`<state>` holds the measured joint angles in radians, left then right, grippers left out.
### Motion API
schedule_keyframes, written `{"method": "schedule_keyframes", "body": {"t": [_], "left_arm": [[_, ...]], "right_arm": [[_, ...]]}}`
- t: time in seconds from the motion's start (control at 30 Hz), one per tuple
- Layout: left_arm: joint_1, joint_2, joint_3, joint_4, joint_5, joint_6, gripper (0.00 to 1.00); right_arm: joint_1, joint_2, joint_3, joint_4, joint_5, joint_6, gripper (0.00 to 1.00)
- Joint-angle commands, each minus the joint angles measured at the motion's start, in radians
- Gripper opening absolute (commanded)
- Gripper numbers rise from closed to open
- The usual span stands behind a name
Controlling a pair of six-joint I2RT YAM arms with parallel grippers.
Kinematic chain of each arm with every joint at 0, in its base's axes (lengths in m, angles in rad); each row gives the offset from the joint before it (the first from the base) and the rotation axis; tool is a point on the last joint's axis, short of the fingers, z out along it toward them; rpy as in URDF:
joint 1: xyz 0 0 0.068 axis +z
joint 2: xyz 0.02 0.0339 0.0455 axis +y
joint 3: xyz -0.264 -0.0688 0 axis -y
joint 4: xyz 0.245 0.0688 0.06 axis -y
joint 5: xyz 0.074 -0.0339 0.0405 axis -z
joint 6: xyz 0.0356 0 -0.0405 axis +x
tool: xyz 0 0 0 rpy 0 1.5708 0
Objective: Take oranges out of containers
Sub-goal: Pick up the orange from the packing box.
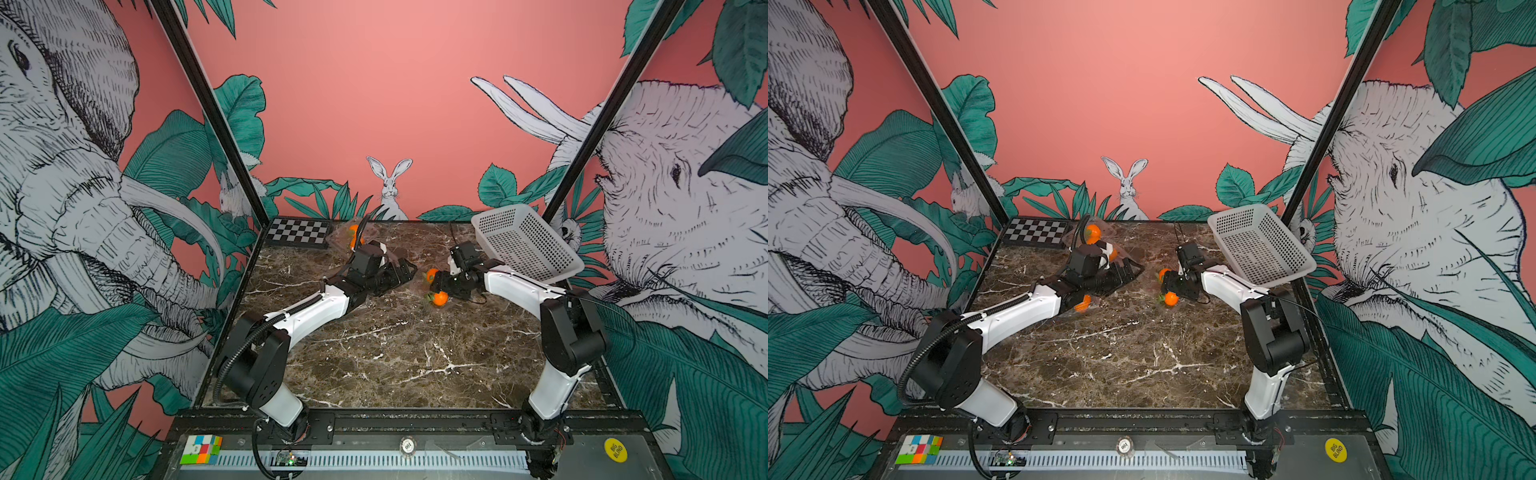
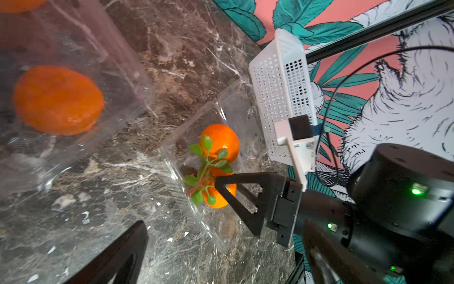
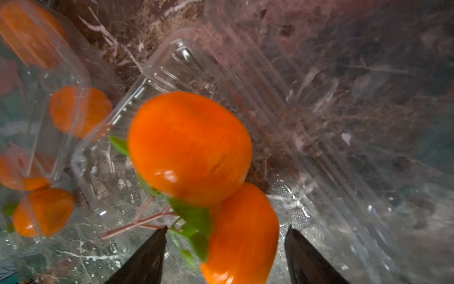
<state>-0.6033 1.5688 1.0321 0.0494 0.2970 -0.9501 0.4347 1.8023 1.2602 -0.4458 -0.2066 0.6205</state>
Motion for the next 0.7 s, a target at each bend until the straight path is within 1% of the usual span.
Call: {"method": "schedule_keyframes", "body": {"t": [0.0,0.07,0.23,0.4,0.57,0.6,0.67], "left_arm": [[0.004,-0.026,-0.006,0.001,0.044,0.007,0.99],[0.005,-0.026,0.0,-0.01,0.046,0.02,0.99],[0.005,-0.014,-0.006,0.01,0.065,0.009,0.99],[0.005,-0.004,-0.014,0.034,0.079,0.001,0.99],[0.005,-0.015,-0.02,0.038,0.086,-0.003,0.99],[0.005,-0.018,-0.023,0.034,0.087,-0.001,0.99],[0.005,-0.025,-0.024,0.025,0.087,0.006,0.99]], "right_arm": [[0.009,0.011,0.032,-0.069,0.084,-0.053,0.74],[0.014,0.022,0.041,-0.088,0.099,-0.063,0.71],[0.042,0.029,0.043,-0.135,0.147,-0.09,0.69],[0.051,0.06,0.043,-0.118,0.139,-0.106,0.66],[0.06,0.096,0.045,-0.118,0.152,-0.115,0.59],[0.062,0.101,0.076,-0.119,0.151,-0.116,0.57],[0.064,0.106,0.078,-0.121,0.15,-0.119,0.53]]}}
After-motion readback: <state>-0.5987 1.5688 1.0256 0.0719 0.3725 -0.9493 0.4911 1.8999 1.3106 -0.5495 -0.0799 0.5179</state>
